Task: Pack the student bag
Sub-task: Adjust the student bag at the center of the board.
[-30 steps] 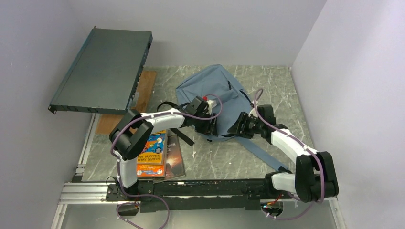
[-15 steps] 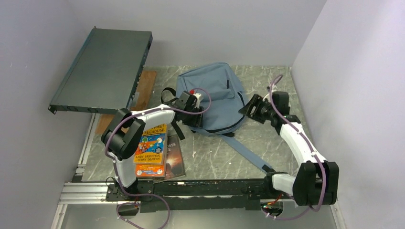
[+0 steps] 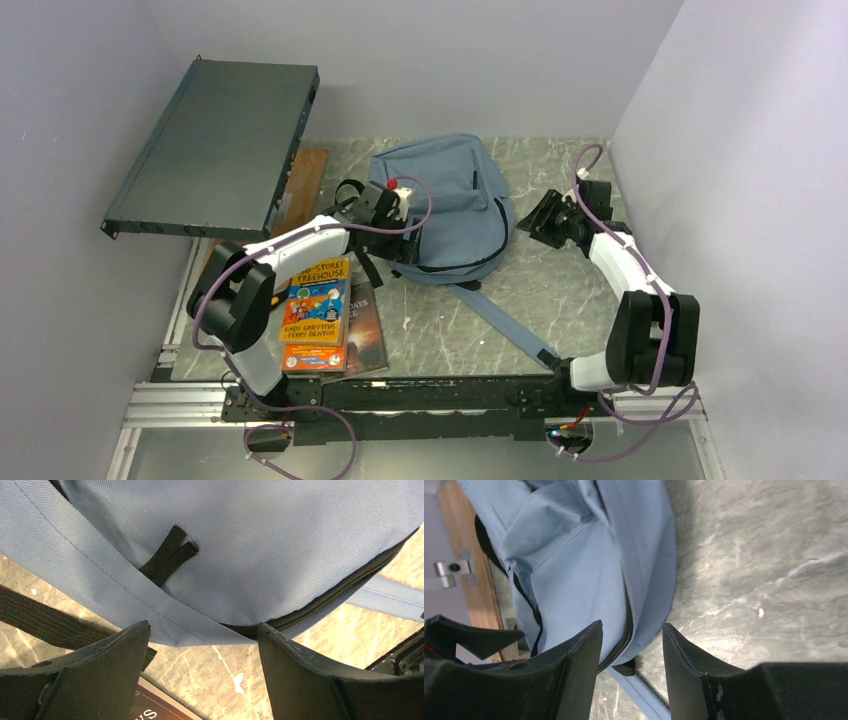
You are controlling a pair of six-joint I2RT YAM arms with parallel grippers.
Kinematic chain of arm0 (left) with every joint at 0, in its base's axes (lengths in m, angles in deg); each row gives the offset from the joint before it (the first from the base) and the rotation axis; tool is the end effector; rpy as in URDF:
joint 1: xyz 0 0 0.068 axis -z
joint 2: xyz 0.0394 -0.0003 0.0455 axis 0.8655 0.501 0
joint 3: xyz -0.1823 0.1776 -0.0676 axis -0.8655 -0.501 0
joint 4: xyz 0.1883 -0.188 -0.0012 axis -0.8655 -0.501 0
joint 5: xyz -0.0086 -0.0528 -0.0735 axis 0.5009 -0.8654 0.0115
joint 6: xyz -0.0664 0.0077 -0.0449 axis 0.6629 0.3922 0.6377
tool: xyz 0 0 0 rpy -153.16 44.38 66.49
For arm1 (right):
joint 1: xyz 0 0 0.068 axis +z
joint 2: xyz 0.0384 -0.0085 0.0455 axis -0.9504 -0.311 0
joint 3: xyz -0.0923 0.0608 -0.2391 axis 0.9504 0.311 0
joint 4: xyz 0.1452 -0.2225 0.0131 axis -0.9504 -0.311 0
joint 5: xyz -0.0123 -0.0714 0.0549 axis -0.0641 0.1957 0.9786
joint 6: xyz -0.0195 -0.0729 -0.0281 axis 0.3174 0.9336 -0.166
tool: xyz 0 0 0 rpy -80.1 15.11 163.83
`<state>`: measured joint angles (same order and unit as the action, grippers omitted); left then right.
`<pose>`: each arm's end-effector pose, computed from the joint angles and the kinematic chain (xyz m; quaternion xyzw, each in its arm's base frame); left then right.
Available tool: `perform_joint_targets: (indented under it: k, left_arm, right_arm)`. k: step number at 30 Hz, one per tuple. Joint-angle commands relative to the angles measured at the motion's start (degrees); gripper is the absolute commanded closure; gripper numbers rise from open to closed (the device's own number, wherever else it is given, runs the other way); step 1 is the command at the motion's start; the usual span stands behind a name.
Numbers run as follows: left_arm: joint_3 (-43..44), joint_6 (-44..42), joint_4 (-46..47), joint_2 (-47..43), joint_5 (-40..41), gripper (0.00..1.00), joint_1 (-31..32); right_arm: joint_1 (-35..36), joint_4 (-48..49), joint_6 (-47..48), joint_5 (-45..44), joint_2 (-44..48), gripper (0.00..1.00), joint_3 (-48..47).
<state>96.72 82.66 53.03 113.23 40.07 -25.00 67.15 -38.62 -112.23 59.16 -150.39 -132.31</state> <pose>0.3100 -0.2317 0.1777 0.1651 0.9299 -0.2183 0.2457 0.3242 0.0002 0.1996 0.2010 0.8856 0.2622 0.3264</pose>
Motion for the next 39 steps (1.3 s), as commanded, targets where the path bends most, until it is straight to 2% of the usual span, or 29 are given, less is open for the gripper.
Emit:
perform_joint_targets:
  k: [1, 5, 8, 11, 18, 25, 26, 29, 31, 32, 34, 35, 39]
  left_arm:
    - [0.97, 2.27, -1.54, -3.45, 0.16, 0.14, -0.5]
    - [0.68, 6.67, -1.8, -4.5, 5.4, 0.16, -1.33]
    - [1.06, 8.82, -0.91, -4.83, 8.13, 0.16, -1.65]
    - [3.02, 9.45, -0.91, -2.9, 7.05, 0.15, -1.63]
    - [5.13, 11.46, 0.35, 2.21, 3.35, 0.18, -1.63]
    - [5.07, 9.66, 0.35, 8.05, 3.04, 0.22, -1.62]
    - [4.58, 9.52, 0.95, 8.31, 2.68, 0.26, -1.63]
    - [3.23, 9.0, 2.84, 8.39, 1.12, 0.48, -1.62]
    - [2.34, 8.27, 4.37, 7.81, -0.49, 0.63, -1.63]
    - [1.53, 8.07, 5.72, 6.97, -1.12, 0.75, -1.63]
    - [-0.37, 7.72, 8.57, 5.05, -2.37, 0.93, -1.63]
    - [-1.1, 7.47, 9.89, 4.16, -2.79, 0.99, -1.7]
    - [-4.18, 6.73, 15.32, 0.99, -4.75, 1.0, -2.1]
  right_arm:
    - [5.3, 2.31, 3.47, 0.49, 3.48, 0.49, 0.37]
    - [13.9, 0.73, 4.99, -6.95, 5.67, 0.42, 2.83]
    - [14.48, 3.32, 2.57, -10.94, 7.54, 0.34, 7.37]
    - [14.14, 5.59, 1.56, -13.67, 7.51, 0.3, 8.73]
    - [12.34, 4.66, 2.8, -8.91, 1.03, 0.35, 2.26]
    - [17.12, 13.41, -2.26, -5.53, 0.88, 0.33, 11.09]
    - [17.37, 14.87, -2.69, -5.59, 1.01, 0.34, 12.91]
    - [17.7, 15.29, -1.01, -7.68, 0.75, 0.38, 15.72]
    - [18.17, 12.42, 1.69, -10.5, 0.9, 0.41, 14.87]
    - [18.58, 10.25, 2.99, -12.21, 1.56, 0.42, 13.77]
    - [20.26, 6.91, 5.26, -15.78, 4.54, 0.42, 11.67]
    - [21.47, 5.46, 6.06, -17.76, 6.13, 0.41, 10.64]
    - [26.88, -0.02, 8.47, -25.66, 10.85, 0.39, 5.53]
